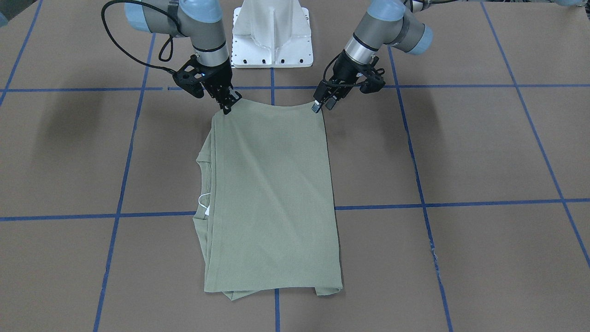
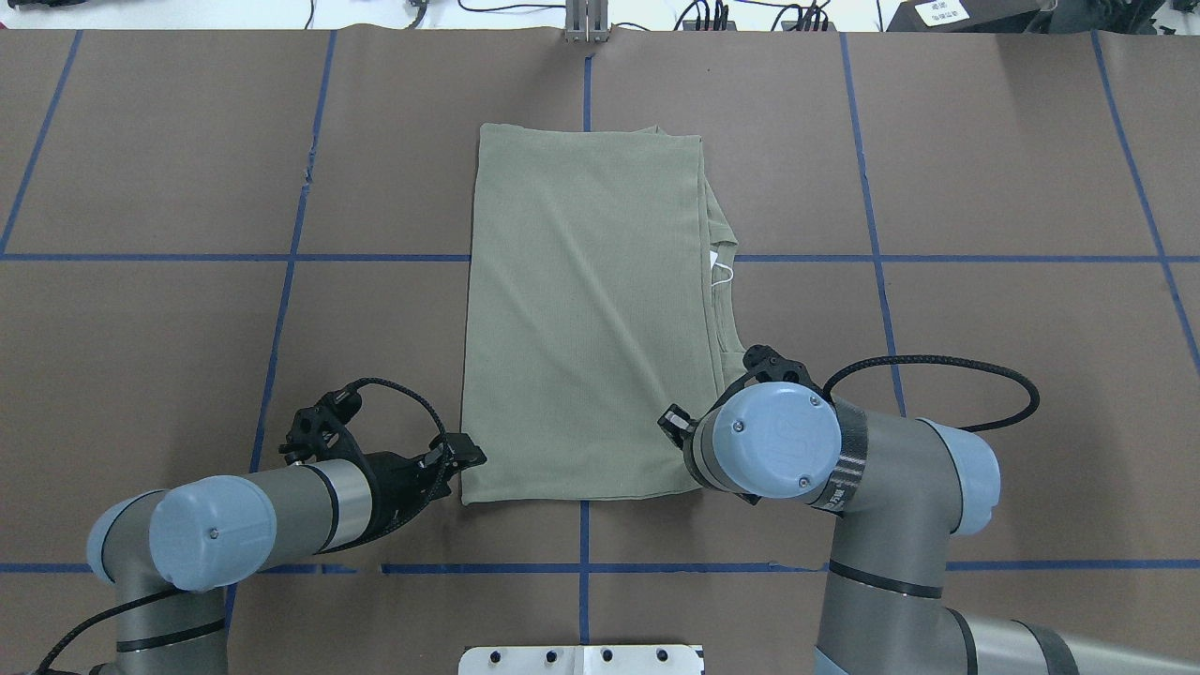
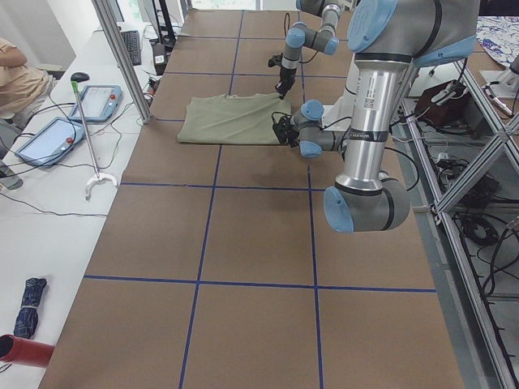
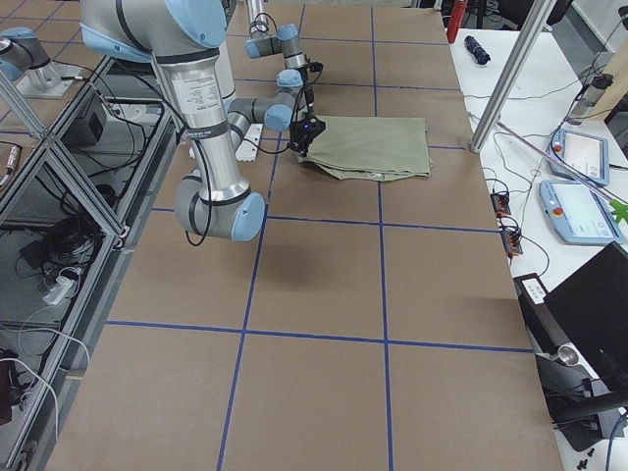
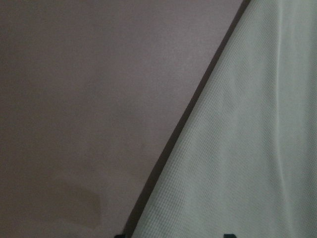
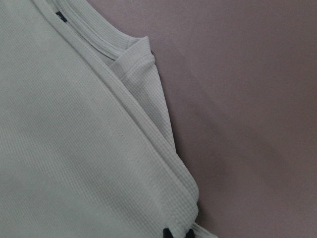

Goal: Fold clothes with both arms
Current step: 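Move the left gripper to the near shirt corner and grasp both near corners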

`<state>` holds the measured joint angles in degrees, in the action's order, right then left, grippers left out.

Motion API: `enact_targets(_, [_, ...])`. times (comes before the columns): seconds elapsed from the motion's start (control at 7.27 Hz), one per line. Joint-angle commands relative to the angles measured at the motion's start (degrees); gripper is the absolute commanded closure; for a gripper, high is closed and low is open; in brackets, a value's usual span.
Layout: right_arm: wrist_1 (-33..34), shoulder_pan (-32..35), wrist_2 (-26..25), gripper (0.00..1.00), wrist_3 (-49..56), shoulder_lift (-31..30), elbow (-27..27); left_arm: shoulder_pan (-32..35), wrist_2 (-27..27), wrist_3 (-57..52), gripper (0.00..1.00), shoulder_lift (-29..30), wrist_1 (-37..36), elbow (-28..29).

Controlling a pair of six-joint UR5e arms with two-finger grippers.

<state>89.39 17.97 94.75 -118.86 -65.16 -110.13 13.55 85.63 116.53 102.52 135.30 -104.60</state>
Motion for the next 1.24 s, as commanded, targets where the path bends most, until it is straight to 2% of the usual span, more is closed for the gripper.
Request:
enact_targets(0.0, [0.0, 0.05, 0.0, 1.0, 0.03, -0.06, 0.0, -1.16, -0.03, 0.19, 0.4, -0.04, -0.04, 0.71])
enact_targets(0.14, [0.0, 0.05, 0.0, 1.0, 0.12, -0.06, 0.0, -1.24, -0.03, 0.19, 0.44, 0.05, -0.04, 0.8])
enact_targets(0.28, [0.0, 0.05, 0.09, 1.0, 0.12, -0.06, 0.0, -1.16, -0.03, 0.1, 0.58, 0.14, -0.04, 0.8])
enact_targets(0.55, [0.0, 0.05, 0.09, 1.0, 0.12, -0.06, 0.0, -1.51, 0.06, 0.1, 0.81, 0.14, -0.04, 0.8])
enact_targets(0.69, [0.0, 0.05, 0.35, 1.0, 0.12, -0.14, 0.0, -1.51, 0.06, 0.1, 1.0, 0.05, -0.04, 0.8])
enact_targets(1.1, [0.0, -0.04, 0.35, 1.0, 0.03, -0.14, 0.0, -2.12, 0.06, 0.1, 1.0, 0.49, -0.04, -0.07])
